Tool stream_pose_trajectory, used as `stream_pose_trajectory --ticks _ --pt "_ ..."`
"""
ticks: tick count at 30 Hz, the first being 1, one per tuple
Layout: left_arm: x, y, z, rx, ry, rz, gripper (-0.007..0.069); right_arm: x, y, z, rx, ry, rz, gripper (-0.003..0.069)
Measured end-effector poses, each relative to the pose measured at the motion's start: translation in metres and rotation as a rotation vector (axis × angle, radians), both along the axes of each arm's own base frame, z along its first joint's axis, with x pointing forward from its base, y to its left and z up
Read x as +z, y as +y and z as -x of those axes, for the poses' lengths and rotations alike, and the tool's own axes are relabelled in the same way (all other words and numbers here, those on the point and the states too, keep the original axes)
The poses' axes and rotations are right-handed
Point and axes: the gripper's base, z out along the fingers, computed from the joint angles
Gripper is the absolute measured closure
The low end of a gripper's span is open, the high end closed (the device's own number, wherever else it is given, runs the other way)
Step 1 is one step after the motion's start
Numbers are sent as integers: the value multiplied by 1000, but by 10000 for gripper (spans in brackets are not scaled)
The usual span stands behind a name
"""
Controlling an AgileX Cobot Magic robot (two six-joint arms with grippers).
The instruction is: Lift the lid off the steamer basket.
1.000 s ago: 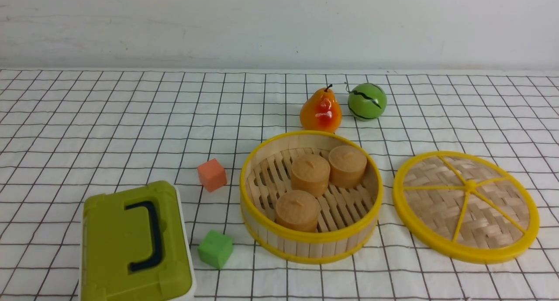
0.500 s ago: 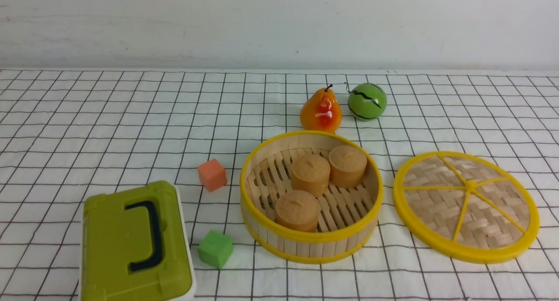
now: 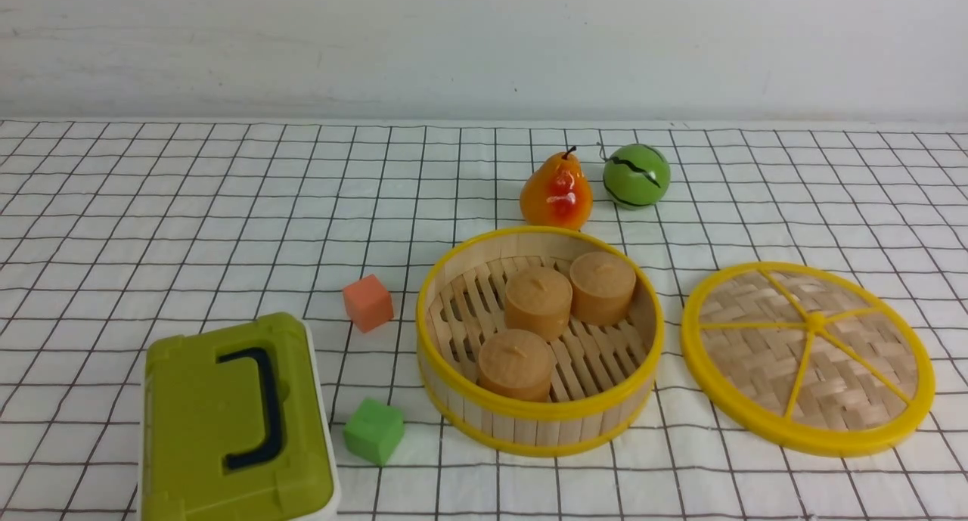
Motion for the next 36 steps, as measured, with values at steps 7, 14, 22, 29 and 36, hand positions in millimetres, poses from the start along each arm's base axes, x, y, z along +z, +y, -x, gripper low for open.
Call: stream_pose_trajectory --ticks 7,14,22,29,36 --pt "0 0 0 0 0 0 386 0 0 0 0 0 1 683" --pt "0 0 0 0 0 0 386 0 0 0 0 0 1 683" --pt "0 0 0 0 0 0 386 0 0 0 0 0 0 683" --pt "0 0 0 0 0 0 386 0 0 0 0 0 0 678" --pt "0 0 0 0 0 0 386 0 0 0 0 0 0 673"
